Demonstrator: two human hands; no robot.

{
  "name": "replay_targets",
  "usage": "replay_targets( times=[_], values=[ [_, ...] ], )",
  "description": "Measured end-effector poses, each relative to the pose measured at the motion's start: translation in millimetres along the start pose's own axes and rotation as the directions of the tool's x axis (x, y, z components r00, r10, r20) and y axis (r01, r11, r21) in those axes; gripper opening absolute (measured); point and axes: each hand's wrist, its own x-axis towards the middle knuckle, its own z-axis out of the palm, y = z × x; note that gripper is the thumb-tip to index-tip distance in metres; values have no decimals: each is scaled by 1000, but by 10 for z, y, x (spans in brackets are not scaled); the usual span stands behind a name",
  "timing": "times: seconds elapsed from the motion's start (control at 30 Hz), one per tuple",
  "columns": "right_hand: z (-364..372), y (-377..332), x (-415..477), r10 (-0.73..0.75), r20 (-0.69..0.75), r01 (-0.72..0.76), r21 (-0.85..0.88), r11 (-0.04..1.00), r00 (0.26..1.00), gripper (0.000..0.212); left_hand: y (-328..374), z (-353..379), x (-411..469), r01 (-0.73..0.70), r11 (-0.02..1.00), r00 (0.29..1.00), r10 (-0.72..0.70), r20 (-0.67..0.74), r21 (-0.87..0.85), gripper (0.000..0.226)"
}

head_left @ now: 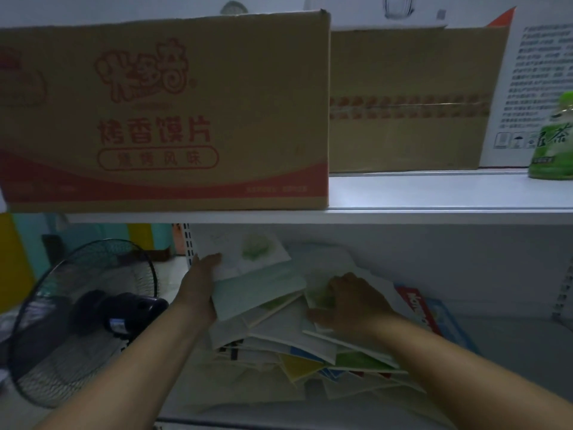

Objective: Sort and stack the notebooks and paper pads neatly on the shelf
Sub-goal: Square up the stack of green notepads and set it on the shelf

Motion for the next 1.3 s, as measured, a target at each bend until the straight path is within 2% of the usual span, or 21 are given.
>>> replay_targets(
  times=[0.1,0.13,0.23,0.33,0.4,0.43,0.5,0.53,0.57,0.63,0.67,0.7,0.77,0.83,0.9,1.0,1.07,1.13,1.17,1.23,1.3],
  values=[
    [-58,-84,22,-66,-102,67,9,998,993,36,1,-116,9,6,1000,999,-7,38,30,41],
    [-77,-96,9,-86,-145,93,42,995,986,32,-1,-151,-2,2,999,998,-4,56,43,47],
    [-114,-82,2,-85,-296,122,107,987,951,42,-5,-231,-8,-15,997,995,9,95,69,54],
    [-251,-183,-75,-79,-460,190,201,961,884,40,-32,-188,-46,-29,996,992,19,126,82,47],
    [-289,-374,-139,-193,-455,275,119,954,869,34,-65,-97,-57,-25,999,989,19,147,36,39],
    [-244,-517,-195,-256,-440,311,58,949,861,33,-65,-50,-66,-11,1000,988,8,154,15,43],
    [-38,-814,-271,-425,-473,408,-144,902,772,25,-73,13,-53,15,1000,992,-18,127,22,71],
    [26,-929,-309,-460,-461,433,-170,885,759,24,-77,16,-39,7,999,993,-10,113,32,76],
    [87,-1001,-296,-500,-466,461,-205,864,730,27,-74,-4,-39,-28,999,994,25,106,23,68],
    [134,-1064,-266,-554,-412,553,-135,822,723,32,-55,-134,-32,-72,997,994,72,85,-4,46],
    [110,-1044,-264,-540,-356,565,-38,824,763,32,-40,-230,-9,-70,997,994,71,81,-12,45],
    [96,-993,-235,-516,-352,558,24,829,781,30,-4,-332,3,-66,997,995,68,74,-26,46],
    [69,-841,-110,-456,-377,467,-67,882,806,26,96,-534,25,-61,998,997,61,44,-12,41],
    [65,-657,74,-387,-235,337,-225,914,892,27,210,-710,16,-35,999,999,35,14,22,27],
    [96,-547,236,-306,-70,279,-258,925,949,42,287,-858,-12,-1,999,1000,1,-17,45,13],
    [182,-567,394,-323,14,308,-342,888,946,50,317,-1033,9,20,998,997,-15,-75,55,16],
    [250,-628,465,-474,-31,395,-507,766,880,33,310,-1131,69,30,999,995,-27,-92,31,18],
    [215,-726,451,-588,-76,412,-641,648,805,9,328,-1206,155,55,994,992,-44,-118,91,21],
    [196,-749,455,-602,-130,384,-661,645,788,11,359,-1229,194,70,987,990,-51,-133,147,25],
    [157,-766,487,-563,-283,317,-597,737,777,22,403,-1305,279,70,965,994,-46,-98,254,36],
    [44,-730,520,-418,-459,256,-375,891,784,12,407,-1411,360,50,953,999,-41,-35,300,43]
  ],
)
